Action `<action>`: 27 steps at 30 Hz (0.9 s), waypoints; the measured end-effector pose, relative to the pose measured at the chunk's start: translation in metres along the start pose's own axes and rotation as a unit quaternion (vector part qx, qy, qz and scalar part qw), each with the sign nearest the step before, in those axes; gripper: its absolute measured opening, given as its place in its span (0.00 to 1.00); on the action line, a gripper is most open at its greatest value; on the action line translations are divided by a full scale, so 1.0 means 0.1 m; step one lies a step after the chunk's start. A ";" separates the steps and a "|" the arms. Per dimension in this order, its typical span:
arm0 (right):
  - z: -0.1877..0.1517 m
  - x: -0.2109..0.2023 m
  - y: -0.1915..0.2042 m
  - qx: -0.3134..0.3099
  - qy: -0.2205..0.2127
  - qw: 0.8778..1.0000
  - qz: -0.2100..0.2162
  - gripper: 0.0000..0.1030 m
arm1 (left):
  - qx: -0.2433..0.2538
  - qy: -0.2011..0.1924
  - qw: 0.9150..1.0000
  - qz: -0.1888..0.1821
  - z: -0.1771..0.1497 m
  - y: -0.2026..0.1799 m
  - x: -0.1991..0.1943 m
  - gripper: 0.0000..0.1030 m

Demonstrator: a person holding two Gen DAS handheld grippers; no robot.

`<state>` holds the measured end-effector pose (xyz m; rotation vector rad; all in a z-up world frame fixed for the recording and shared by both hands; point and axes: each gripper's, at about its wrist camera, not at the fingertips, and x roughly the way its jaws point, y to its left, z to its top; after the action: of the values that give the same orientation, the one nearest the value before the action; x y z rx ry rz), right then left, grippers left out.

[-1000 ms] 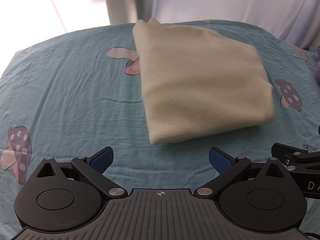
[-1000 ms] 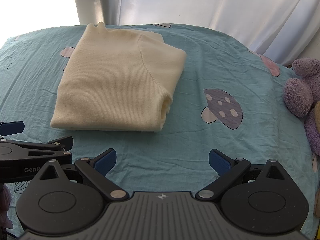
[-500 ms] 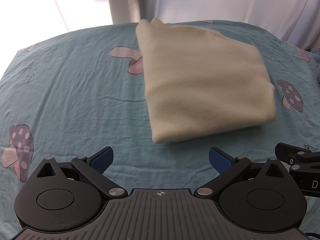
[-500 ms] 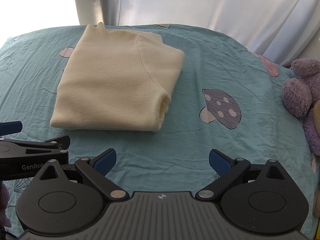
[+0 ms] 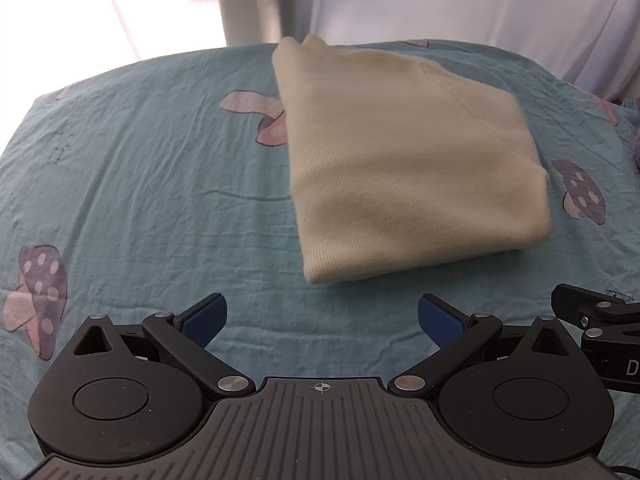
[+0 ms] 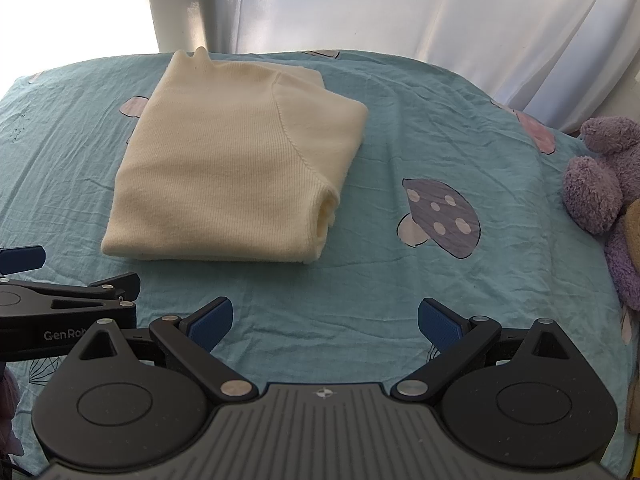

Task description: Fold small clothes

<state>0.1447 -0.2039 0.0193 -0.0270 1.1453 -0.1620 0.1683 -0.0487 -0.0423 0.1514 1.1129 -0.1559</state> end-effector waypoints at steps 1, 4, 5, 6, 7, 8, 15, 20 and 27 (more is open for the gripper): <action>0.00 0.00 0.00 0.000 0.000 1.000 0.000 0.96 | 0.000 0.000 1.000 0.000 0.00 0.00 0.00 1.00; 0.00 0.00 0.01 0.000 0.000 1.000 -0.001 0.96 | -0.001 0.001 1.000 0.000 0.00 0.00 0.00 1.00; 0.00 0.00 0.01 0.000 -0.001 1.000 -0.001 0.96 | -0.001 0.001 1.000 0.000 0.00 0.00 0.00 1.00; 0.00 0.00 0.01 0.000 -0.001 1.000 -0.001 0.96 | -0.001 0.001 1.000 0.000 0.00 0.00 -0.01 1.00; 0.00 0.00 0.01 0.000 0.000 1.000 -0.001 0.96 | 0.000 0.001 1.000 -0.001 0.00 0.01 -0.01 1.00; 0.00 0.00 0.01 0.000 -0.001 1.000 -0.001 0.96 | -0.001 0.001 1.000 -0.001 0.00 0.00 0.00 1.00; 0.01 -0.01 0.02 0.000 -0.003 1.000 -0.002 0.96 | 0.000 0.001 1.000 0.000 -0.01 0.01 0.00 1.00; 0.01 -0.02 0.02 0.000 -0.004 1.000 -0.002 0.96 | 0.000 0.004 1.000 0.000 0.00 0.02 0.02 1.00; 0.01 -0.02 0.02 -0.001 -0.004 1.000 -0.002 0.96 | 0.003 -0.001 1.000 -0.007 0.01 0.02 0.01 1.00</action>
<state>0.1446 -0.2017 0.0213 -0.0316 1.1382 -0.1637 0.1701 -0.0466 -0.0431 0.1490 1.1119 -0.1732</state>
